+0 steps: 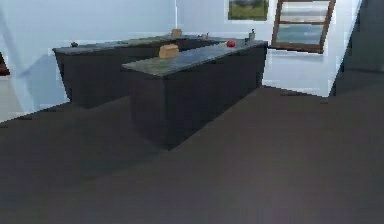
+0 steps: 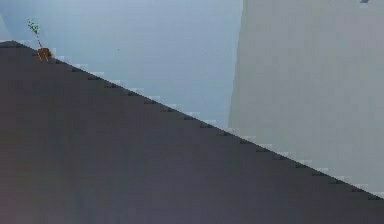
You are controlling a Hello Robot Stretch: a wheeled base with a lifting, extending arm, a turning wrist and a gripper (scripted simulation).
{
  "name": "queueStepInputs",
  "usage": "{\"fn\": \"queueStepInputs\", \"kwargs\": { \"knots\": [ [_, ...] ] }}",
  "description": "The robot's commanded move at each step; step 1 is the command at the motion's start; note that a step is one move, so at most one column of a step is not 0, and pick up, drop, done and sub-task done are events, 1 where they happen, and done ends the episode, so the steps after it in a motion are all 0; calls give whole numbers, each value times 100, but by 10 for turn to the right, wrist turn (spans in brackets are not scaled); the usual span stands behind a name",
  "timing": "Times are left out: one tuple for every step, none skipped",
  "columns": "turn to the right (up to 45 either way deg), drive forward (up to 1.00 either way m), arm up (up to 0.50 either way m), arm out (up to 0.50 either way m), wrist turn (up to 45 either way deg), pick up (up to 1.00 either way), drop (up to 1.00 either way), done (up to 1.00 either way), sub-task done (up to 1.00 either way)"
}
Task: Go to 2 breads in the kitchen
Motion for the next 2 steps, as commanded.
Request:
{"fn": "queueStepInputs", "kwargs": {
  "knots": [
    [60,0,0,0,0,0,0,0,0],
    [0,100,0,0,0,0,0,0,0]
  ]
}}
